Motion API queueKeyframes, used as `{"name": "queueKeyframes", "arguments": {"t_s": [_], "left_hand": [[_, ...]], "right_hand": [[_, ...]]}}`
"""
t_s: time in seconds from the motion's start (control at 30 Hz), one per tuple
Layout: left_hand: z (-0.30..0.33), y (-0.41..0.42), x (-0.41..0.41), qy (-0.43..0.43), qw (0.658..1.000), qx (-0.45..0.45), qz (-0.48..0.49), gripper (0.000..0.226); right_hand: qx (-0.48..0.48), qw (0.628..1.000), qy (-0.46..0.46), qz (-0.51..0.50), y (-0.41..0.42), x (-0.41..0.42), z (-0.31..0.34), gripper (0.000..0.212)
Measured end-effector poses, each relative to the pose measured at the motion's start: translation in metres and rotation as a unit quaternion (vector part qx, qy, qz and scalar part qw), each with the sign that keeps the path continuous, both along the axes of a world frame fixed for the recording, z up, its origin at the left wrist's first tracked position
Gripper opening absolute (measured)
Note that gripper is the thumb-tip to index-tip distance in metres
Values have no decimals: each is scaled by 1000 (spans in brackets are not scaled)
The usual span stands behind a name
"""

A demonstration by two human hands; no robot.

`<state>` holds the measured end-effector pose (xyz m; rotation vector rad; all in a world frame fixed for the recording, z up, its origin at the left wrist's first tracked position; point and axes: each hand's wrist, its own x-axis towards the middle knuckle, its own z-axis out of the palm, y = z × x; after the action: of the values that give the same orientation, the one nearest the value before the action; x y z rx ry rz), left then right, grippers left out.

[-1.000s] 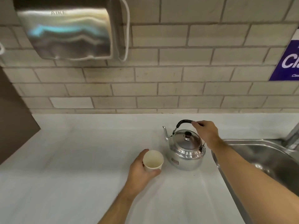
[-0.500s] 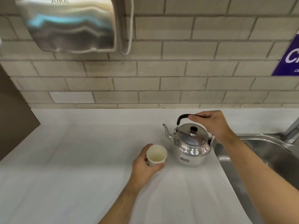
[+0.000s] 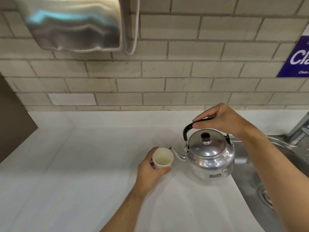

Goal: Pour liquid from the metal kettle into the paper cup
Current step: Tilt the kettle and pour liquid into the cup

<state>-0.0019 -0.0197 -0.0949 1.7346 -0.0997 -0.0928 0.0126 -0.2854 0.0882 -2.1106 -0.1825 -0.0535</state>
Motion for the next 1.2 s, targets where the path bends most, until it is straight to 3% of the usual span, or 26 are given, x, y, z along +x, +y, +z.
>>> {"name": "queueKeyframes", "arguments": {"t_s": [0.27, 1.2], "left_hand": [[0, 0, 2, 0, 1000, 3, 1, 76], [2, 3, 5, 6, 1000, -8, -14, 72]], "right_hand": [[-57, 998, 26, 11, 13, -2, 10, 28], [-118, 992, 36, 2, 19, -1, 21, 35]]}}
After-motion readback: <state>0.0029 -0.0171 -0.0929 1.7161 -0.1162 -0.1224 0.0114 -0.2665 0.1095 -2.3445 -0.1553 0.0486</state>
